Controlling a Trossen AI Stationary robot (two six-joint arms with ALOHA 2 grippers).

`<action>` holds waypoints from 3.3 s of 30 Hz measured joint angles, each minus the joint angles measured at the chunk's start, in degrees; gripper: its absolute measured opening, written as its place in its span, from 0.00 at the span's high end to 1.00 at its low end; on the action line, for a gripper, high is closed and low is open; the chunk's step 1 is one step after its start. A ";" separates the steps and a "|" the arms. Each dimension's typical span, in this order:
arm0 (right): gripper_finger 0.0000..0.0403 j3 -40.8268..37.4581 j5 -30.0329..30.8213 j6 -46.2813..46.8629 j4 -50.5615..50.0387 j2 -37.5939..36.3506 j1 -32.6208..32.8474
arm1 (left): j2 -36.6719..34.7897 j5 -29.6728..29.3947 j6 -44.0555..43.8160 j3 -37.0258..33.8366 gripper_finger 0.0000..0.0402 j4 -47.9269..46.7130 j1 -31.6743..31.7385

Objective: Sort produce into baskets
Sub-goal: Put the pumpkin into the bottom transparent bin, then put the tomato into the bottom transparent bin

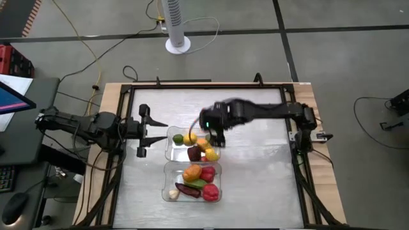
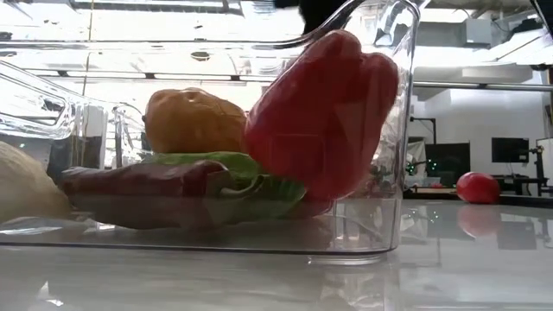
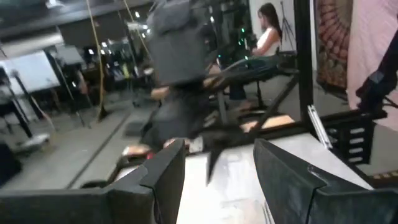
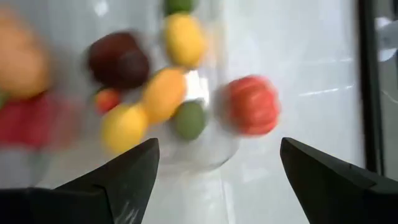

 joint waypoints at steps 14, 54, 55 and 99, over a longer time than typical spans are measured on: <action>0.10 -14.19 -15.13 -12.60 23.08 1.32 -19.75 | -3.10 -7.47 1.99 0.15 0.56 -5.10 -1.17; 0.36 -14.30 -15.66 -19.27 22.63 10.14 -20.59 | -8.61 -7.27 3.12 -0.24 0.56 -9.28 -1.17; 0.37 -14.14 -15.61 -19.28 22.43 10.14 -20.45 | -8.61 -7.27 3.12 -0.24 0.56 -9.28 -1.17; 0.13 7.93 -18.69 3.42 3.73 10.16 13.45 | -8.57 -7.53 1.07 -0.24 0.56 -9.56 -1.17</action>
